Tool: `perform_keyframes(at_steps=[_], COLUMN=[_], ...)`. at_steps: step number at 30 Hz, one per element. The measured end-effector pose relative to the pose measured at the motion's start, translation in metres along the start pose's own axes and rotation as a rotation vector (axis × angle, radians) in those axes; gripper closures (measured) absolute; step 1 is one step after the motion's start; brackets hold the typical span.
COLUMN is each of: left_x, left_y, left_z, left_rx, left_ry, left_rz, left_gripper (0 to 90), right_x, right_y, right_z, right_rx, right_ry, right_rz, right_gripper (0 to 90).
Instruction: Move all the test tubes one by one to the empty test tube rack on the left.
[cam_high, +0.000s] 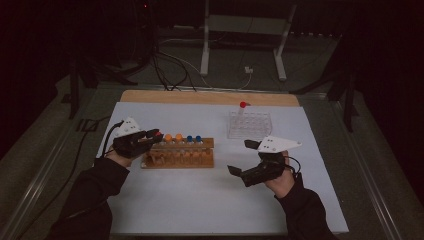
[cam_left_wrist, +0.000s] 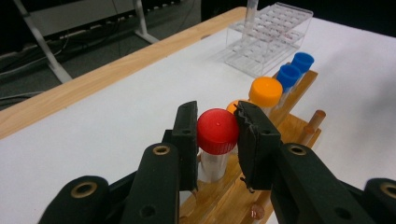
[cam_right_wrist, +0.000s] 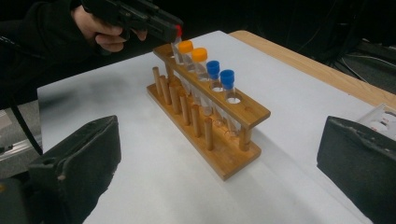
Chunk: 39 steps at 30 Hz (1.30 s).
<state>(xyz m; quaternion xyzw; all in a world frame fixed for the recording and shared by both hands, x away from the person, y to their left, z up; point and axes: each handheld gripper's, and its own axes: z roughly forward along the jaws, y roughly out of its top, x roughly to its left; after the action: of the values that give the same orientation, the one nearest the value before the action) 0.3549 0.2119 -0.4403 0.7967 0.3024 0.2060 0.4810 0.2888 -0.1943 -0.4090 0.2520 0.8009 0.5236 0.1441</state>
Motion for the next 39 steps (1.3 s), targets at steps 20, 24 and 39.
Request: perform_keyframes(at_steps=[20,24,39], left_x=[-0.004,-0.010,-0.021], left_y=[0.003,0.003,-0.010], left_z=[-0.020,-0.030,-0.046], left_rx=[-0.049,-0.060,-0.100], left_ry=[-0.062,-0.073,-0.126], left_rz=[0.002,-0.004,-0.027], left_gripper=[42.3,27.0,1.0], right_x=[-0.017,-0.034,-0.115], right_y=[0.007,0.010,0.000], right_z=[-0.008,-0.007,0.031], right_rx=[-0.029,-0.040,0.001], right_ry=[-0.029,-0.057,-0.243], right_rz=[0.020,0.033,0.162], right_gripper=[0.0,0.0,3.0])
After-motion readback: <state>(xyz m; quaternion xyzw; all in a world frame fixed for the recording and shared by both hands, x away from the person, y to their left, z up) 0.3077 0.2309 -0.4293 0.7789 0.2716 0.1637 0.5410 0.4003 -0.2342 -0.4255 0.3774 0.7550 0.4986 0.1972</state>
